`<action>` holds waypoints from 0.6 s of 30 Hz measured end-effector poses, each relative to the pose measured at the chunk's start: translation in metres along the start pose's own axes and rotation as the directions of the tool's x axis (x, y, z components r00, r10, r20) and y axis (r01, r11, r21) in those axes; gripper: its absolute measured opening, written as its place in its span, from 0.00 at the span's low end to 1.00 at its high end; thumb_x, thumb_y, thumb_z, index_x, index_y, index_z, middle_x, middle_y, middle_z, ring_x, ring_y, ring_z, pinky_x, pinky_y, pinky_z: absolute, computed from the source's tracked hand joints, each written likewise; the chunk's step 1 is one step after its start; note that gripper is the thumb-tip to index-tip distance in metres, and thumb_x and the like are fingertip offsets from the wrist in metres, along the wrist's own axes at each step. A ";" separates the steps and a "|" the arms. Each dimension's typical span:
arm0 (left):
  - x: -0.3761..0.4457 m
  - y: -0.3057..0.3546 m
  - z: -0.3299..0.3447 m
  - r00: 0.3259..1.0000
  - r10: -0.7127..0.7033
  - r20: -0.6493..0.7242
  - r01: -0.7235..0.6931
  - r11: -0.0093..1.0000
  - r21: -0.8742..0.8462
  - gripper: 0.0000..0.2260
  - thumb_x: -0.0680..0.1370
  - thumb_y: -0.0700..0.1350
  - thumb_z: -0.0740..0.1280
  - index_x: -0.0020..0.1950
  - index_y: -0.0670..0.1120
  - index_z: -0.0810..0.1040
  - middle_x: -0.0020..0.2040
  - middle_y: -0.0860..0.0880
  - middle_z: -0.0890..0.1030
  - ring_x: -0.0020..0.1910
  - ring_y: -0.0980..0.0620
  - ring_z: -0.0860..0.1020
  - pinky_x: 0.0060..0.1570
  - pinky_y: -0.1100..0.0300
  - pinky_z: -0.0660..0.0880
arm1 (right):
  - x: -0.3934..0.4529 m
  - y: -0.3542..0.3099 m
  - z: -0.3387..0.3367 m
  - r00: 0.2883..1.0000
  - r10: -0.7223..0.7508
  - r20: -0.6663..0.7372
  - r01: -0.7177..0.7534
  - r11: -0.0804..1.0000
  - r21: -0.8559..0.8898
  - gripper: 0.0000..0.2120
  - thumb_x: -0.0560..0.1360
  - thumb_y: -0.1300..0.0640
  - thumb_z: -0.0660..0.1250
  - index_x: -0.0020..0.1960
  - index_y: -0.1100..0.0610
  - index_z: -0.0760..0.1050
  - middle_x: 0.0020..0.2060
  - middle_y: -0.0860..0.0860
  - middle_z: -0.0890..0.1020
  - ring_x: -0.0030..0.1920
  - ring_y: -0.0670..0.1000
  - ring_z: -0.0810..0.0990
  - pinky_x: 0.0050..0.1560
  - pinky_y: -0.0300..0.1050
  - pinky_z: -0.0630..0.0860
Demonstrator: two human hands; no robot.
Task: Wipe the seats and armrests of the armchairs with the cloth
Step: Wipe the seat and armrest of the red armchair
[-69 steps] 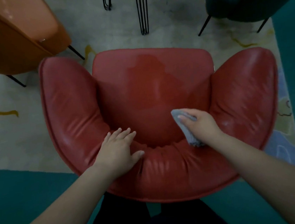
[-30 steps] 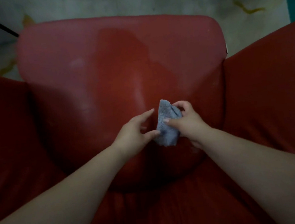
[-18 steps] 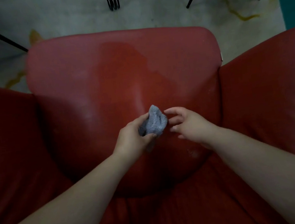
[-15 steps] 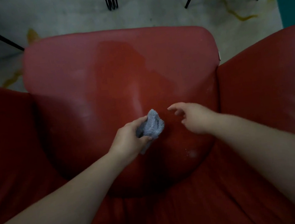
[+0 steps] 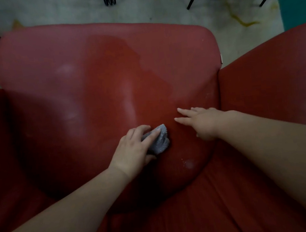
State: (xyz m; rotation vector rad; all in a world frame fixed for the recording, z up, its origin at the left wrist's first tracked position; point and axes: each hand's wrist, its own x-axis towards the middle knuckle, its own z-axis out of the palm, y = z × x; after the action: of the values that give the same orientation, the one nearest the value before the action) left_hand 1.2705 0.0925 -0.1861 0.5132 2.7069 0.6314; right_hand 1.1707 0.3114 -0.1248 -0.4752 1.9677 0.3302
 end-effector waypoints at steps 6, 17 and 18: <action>0.005 -0.004 0.000 0.994 -0.042 0.097 0.037 0.998 0.050 0.32 0.71 0.49 0.73 0.74 0.53 0.68 0.62 0.47 0.72 0.56 0.45 0.71 0.51 0.52 0.72 | 0.000 -0.004 0.001 0.999 0.008 0.033 -0.009 1.000 0.018 0.42 0.76 0.67 0.61 0.77 0.42 0.41 0.76 0.44 0.34 0.77 0.53 0.45 0.73 0.58 0.55; -0.003 -0.038 -0.051 0.887 -0.434 0.159 0.460 0.795 -0.397 0.26 0.72 0.46 0.73 0.69 0.55 0.74 0.58 0.49 0.80 0.58 0.52 0.77 0.54 0.66 0.67 | -0.006 -0.017 -0.009 0.998 0.060 0.027 -0.064 0.986 0.152 0.37 0.78 0.66 0.60 0.77 0.44 0.46 0.77 0.44 0.39 0.77 0.54 0.49 0.74 0.55 0.57; -0.003 -0.045 -0.057 0.887 -0.433 0.162 0.461 0.799 -0.387 0.25 0.73 0.46 0.73 0.69 0.55 0.74 0.58 0.49 0.80 0.58 0.52 0.77 0.54 0.66 0.67 | -0.007 -0.022 -0.008 0.996 0.089 0.016 -0.090 0.974 0.207 0.36 0.78 0.66 0.60 0.78 0.44 0.47 0.77 0.44 0.39 0.77 0.54 0.50 0.74 0.55 0.58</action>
State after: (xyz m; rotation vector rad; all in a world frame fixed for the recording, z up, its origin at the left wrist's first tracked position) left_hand 1.2393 0.0331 -0.1587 -0.2129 2.3896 0.9897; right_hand 1.1770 0.2895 -0.1155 -0.2513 1.9951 0.1798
